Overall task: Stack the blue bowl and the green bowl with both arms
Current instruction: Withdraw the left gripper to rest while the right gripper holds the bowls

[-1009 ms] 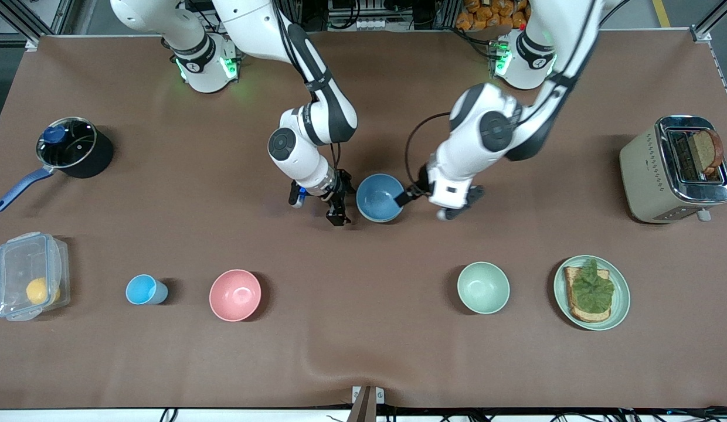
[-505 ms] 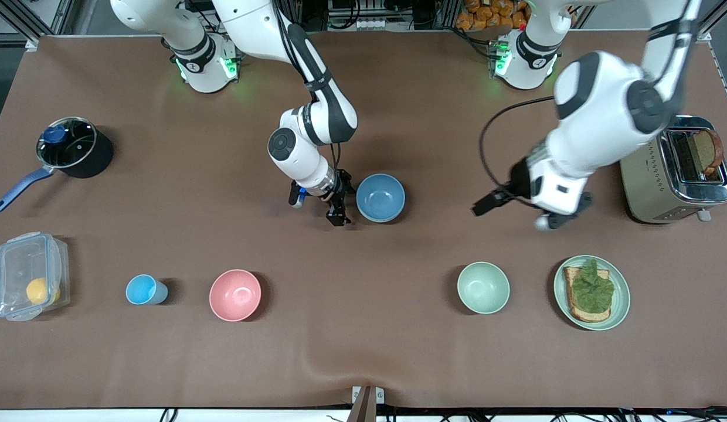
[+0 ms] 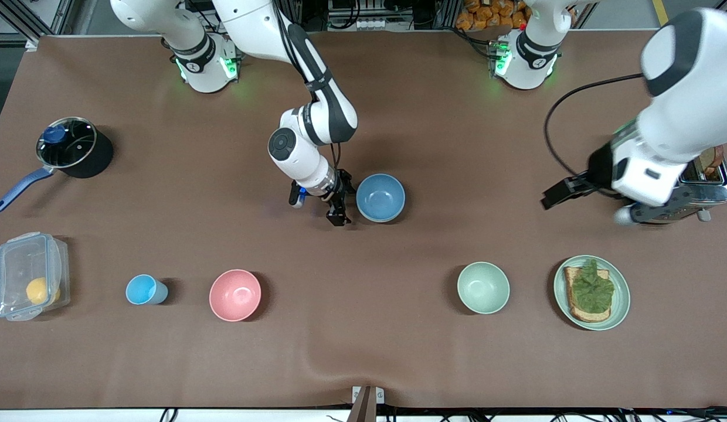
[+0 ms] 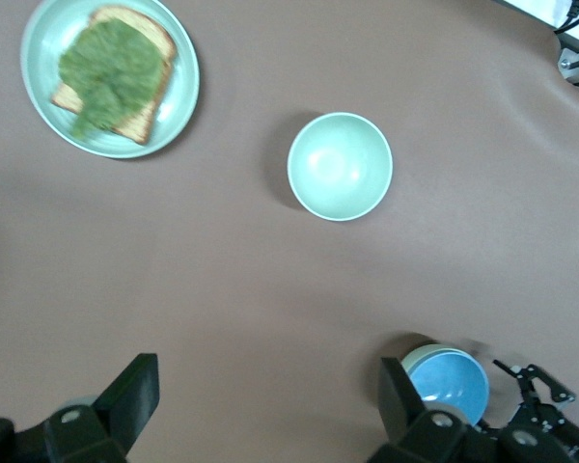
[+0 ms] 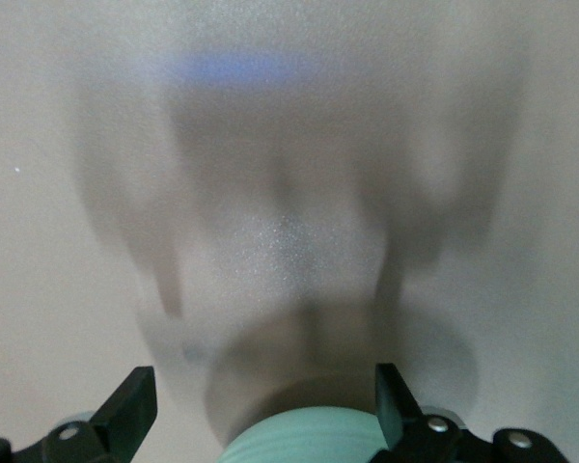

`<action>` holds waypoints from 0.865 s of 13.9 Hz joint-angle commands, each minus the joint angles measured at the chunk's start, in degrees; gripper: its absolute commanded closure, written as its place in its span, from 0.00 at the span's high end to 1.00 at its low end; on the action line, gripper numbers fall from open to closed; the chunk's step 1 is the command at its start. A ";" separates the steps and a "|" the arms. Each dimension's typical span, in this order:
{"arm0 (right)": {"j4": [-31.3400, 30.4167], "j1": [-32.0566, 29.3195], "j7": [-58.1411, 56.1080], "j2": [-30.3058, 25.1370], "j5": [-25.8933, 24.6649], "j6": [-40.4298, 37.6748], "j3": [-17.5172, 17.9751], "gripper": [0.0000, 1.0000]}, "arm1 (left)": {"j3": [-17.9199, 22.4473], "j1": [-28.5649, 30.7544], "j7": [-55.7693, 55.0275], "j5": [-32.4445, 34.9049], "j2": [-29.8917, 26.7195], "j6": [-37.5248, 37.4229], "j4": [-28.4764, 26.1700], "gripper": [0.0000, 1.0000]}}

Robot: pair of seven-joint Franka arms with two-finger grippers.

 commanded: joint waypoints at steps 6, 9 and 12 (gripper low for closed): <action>-0.10 -1.23 -5.28 -0.47 1.03 -1.72 -0.12 1.00 | 8.16 -5.38 6.01 5.47 0.00 -8.73 5.83 1.00; -2.73 -1.41 -11.25 -3.19 0.68 -8.21 -3.62 1.00 | 13.02 -7.08 16.29 6.88 -0.61 -10.76 7.15 1.00; -5.46 -1.24 -18.55 -7.05 0.42 -17.60 -9.50 1.00 | 13.29 -7.26 16.76 6.53 -1.23 -10.77 7.15 1.00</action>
